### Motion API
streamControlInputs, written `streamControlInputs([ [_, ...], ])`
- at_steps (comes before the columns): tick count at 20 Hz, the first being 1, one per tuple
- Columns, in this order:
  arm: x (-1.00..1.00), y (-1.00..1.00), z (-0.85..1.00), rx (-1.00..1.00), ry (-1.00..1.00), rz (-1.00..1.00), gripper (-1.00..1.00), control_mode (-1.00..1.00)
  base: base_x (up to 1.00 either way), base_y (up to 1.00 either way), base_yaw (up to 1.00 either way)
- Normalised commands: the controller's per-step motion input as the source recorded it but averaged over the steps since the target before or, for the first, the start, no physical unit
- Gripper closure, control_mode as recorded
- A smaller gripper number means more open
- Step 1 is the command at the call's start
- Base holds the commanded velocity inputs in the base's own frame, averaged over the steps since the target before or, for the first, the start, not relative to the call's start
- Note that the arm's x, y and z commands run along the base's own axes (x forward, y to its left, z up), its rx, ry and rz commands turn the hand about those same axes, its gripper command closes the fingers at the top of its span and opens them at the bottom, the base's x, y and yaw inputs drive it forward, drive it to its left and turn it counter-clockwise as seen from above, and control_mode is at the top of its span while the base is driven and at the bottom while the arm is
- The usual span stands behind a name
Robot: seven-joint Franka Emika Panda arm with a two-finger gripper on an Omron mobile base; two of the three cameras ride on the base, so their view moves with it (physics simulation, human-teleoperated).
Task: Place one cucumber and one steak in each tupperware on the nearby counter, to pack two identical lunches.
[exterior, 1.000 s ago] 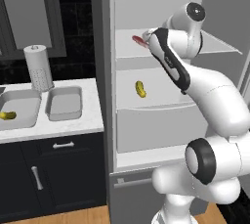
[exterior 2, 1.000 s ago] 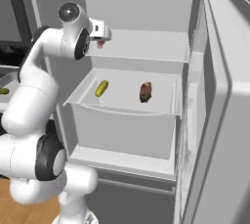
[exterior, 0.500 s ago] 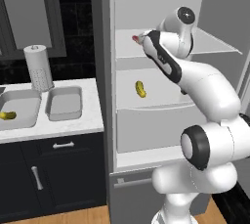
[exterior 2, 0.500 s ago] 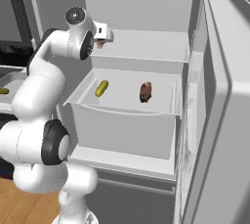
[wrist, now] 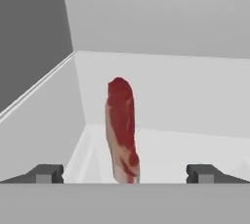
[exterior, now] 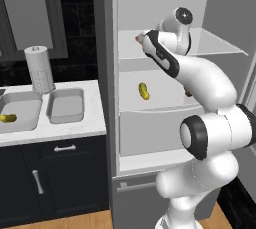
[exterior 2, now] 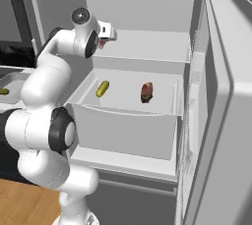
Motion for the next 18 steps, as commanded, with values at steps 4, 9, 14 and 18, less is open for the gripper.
streamControlInputs([
  [4,0.15,0.12,0.00,0.00,0.00,0.00,-1.00,-1.00,0.00,0.00,0.00],
  [9,0.13,0.16,0.00,0.00,0.00,0.00,-1.00,-1.00,0.00,0.00,0.00],
  [14,0.13,0.08,-0.06,0.00,0.00,0.00,-1.00,-1.00,0.00,0.00,0.00],
  [18,0.07,0.00,-0.09,0.00,0.00,0.00,-1.00,-1.00,0.00,0.00,0.00],
])
